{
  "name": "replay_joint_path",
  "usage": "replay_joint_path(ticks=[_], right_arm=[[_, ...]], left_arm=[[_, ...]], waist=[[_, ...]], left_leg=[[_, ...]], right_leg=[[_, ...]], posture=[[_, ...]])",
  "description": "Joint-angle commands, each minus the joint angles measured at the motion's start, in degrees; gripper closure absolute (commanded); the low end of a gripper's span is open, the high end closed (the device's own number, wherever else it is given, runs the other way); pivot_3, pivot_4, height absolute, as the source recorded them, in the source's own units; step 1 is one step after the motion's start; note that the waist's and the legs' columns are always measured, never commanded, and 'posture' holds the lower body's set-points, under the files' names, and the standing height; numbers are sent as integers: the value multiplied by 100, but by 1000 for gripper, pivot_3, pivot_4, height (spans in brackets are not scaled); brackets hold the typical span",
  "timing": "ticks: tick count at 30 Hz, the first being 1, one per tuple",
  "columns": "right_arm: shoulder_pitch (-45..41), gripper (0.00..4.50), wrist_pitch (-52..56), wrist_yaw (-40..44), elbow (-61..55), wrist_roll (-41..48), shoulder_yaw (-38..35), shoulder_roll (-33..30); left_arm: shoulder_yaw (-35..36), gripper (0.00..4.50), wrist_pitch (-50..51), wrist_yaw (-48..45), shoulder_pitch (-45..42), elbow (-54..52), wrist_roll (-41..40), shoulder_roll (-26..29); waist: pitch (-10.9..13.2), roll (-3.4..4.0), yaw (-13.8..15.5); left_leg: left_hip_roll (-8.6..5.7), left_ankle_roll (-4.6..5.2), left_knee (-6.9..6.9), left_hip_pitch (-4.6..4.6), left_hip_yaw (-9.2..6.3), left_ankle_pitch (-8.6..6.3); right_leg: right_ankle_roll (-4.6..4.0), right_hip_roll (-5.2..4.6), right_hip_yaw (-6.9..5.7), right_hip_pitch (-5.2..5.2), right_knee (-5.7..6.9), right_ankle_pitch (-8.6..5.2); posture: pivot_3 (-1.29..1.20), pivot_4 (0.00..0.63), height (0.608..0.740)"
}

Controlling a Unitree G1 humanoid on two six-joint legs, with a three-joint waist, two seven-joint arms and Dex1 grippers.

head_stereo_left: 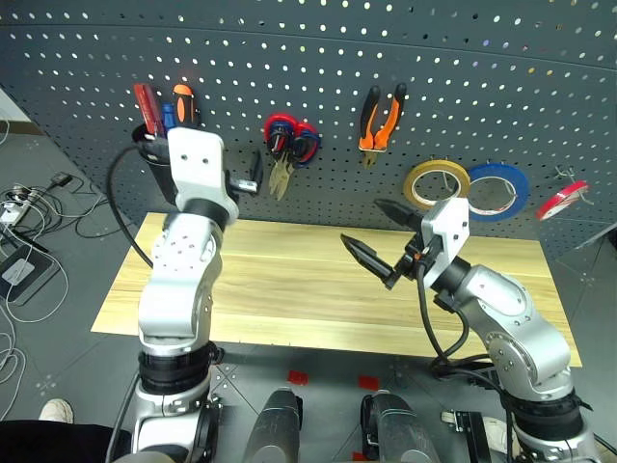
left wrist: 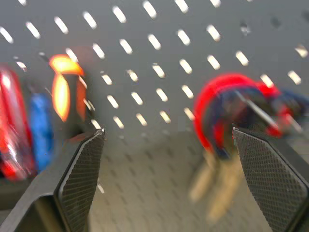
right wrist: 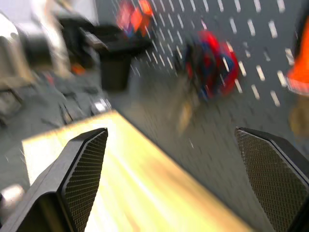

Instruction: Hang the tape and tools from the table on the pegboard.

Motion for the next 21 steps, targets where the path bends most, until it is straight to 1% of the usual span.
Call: replay_joint_path(ticks=[1,4,9,15,21], right_arm=[[232,0,-57,-422,-134,-534,3,-33],[592,0,169,-1043,-30,-1055,-38,89],[955,0,462,-1793,115,-1551,-287,369],[1476,0,624,-2304,304,-1835,-534,705],[1903,0,582,-2522,453,-1934,-625,1001]], left_arm=[[-336,33,59,-22,499,-359,28,-151],[-545,33,-132,-139,1258,-165,9,-238],[-516,33,-482,-304,2044,140,-56,-261],[-392,33,-862,-506,2450,616,-199,-306],[-301,33,-890,-523,2534,819,-311,-452]], waist=[[-18,2,2],[-84,14,0],[-140,25,39],[-246,53,63],[-305,73,52]], left_leg=[[0,1,-1,3,5,0],[1,9,-3,5,12,-5],[0,12,-3,8,16,-7],[-1,21,-4,10,22,-13],[-1,34,-5,13,27,-20]], right_leg=[[0,0,6,0,-1,0],[0,0,13,0,-4,0],[0,0,20,1,-7,0],[0,-1,23,7,-21,0],[0,0,26,14,-30,0]], posture=[[145,192,740],[140,186,740],[128,177,740],[116,169,740],[97,170,740]])
